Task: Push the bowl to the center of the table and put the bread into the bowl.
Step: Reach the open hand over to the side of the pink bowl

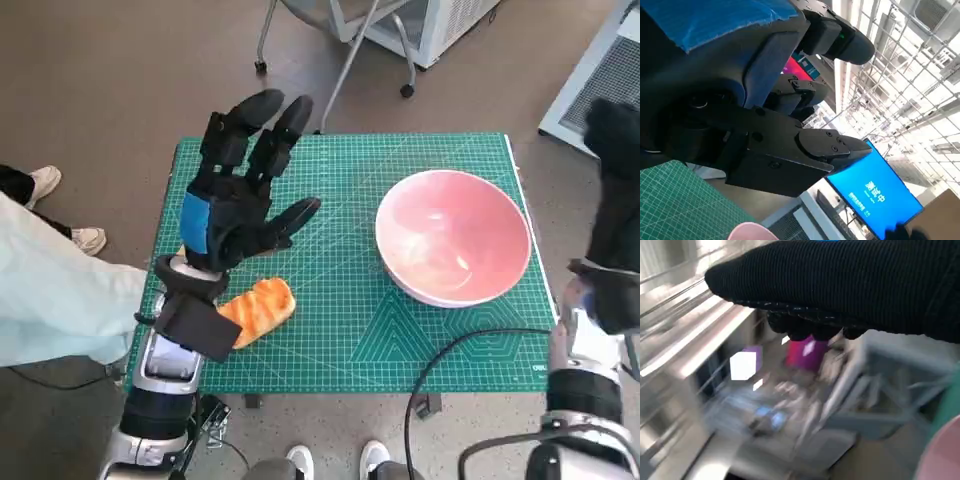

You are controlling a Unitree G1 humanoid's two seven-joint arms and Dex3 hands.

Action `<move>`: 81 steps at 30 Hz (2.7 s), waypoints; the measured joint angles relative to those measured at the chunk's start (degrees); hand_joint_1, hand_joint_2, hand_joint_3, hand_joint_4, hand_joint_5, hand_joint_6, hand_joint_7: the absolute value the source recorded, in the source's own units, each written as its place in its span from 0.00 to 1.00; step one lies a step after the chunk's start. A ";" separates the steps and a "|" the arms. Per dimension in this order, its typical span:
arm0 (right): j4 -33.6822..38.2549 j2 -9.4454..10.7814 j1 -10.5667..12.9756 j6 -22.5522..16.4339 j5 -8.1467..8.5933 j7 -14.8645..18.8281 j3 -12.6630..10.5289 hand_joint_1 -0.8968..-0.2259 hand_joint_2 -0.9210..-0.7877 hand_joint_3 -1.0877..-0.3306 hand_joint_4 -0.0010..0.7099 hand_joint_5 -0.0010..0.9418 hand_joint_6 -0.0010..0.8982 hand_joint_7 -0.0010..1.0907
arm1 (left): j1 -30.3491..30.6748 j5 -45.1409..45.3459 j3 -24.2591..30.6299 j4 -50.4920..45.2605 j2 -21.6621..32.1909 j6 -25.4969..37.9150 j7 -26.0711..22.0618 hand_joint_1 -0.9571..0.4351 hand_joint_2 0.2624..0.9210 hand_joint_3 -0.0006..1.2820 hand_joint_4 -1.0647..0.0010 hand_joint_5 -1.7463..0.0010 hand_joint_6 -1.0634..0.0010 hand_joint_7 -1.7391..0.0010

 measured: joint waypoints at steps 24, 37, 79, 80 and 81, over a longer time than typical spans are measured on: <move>17.61 4.55 -1.17 13.51 4.35 2.61 -3.71 0.58 0.00 0.22 0.36 0.00 0.03 0.62 | 0.55 1.51 0.30 -0.73 0.46 0.04 0.20 0.63 0.88 0.20 0.79 0.87 0.92 0.56; 18.76 9.38 -3.68 18.98 7.44 5.73 -6.32 0.55 0.00 0.30 0.37 0.01 0.07 0.57 | 2.14 1.86 1.20 -2.17 1.49 0.22 0.74 0.61 0.95 0.15 0.76 0.90 0.89 0.60; 19.69 19.04 -14.60 24.99 11.62 7.75 -9.67 0.63 0.00 0.21 0.36 0.03 0.00 0.64 | 7.99 4.43 4.23 -7.95 2.38 2.55 2.88 0.57 1.00 0.11 0.71 0.96 0.85 0.65; 19.69 18.94 -14.64 24.99 11.54 7.58 -9.52 0.61 0.00 0.24 0.35 0.03 0.00 0.65 | 8.20 4.43 4.32 -8.21 2.48 2.58 2.88 0.57 1.00 0.11 0.71 0.96 0.85 0.65; 19.68 18.80 -14.67 24.98 11.40 7.40 -9.32 0.61 0.00 0.25 0.35 0.03 0.00 0.66 | 8.44 4.43 4.45 -8.50 2.64 2.59 2.88 0.57 1.00 0.11 0.71 0.96 0.85 0.65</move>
